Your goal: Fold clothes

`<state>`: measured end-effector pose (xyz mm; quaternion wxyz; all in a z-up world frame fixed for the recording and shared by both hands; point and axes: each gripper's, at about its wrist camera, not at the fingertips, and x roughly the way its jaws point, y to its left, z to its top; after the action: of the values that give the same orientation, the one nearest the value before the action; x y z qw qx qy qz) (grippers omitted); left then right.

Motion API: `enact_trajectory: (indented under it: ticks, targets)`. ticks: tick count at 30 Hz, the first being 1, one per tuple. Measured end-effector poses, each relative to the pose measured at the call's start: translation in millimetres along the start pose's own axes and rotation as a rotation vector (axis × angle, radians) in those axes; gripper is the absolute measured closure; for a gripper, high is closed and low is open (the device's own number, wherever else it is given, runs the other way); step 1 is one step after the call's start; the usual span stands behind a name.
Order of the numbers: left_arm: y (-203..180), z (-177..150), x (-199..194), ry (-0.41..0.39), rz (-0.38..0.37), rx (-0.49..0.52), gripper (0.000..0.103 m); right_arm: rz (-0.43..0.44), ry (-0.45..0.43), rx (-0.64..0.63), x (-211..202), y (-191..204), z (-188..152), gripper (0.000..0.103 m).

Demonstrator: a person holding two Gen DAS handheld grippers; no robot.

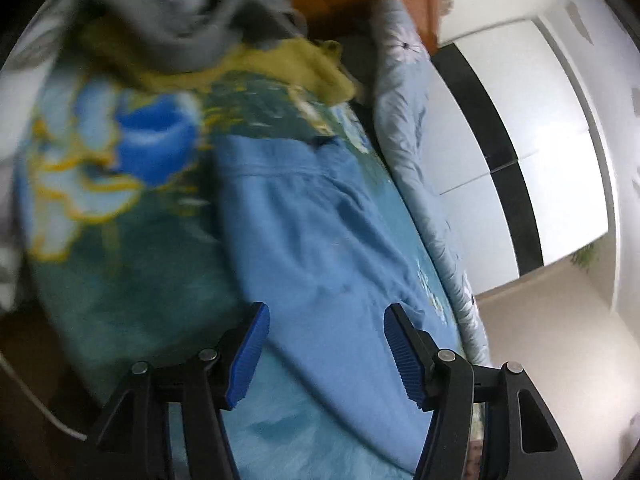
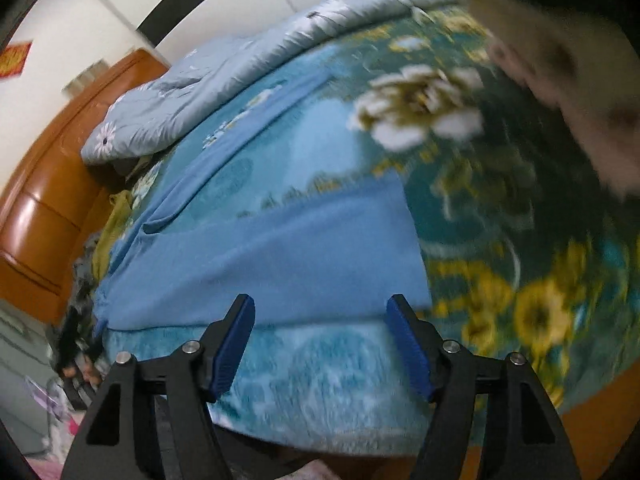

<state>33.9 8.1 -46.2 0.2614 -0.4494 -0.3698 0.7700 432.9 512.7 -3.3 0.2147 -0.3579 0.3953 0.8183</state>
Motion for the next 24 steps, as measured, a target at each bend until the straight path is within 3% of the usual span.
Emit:
enact_trajectory:
  ticks: [4, 9, 17, 20, 22, 24]
  targets:
    - [-1, 7, -13, -0.015, 0.071, 0.041, 0.039, 0.128, 0.039, 0.162, 18, -16, -12, 0.033]
    - [2, 17, 0, 0.035, 0.092, 0.055, 0.039, 0.240, -0.023, 0.258, 27, -22, -15, 0.031]
    - [-2, 23, 11, 0.018, 0.087, 0.076, 0.028, 0.284, -0.169, 0.310, 33, -15, -15, 0.031]
    - [-4, 25, 12, 0.012, 0.082, 0.076, 0.028, 0.320, -0.182, 0.314, 36, -11, -14, 0.037]
    - [-1, 26, 9, 0.005, 0.061, 0.061, 0.028, 0.351, -0.176, 0.315, 38, -11, -14, 0.051]
    - [1, 26, 7, 0.005, 0.054, 0.051, 0.029, 0.367, -0.143, 0.336, 41, -14, -21, 0.055]
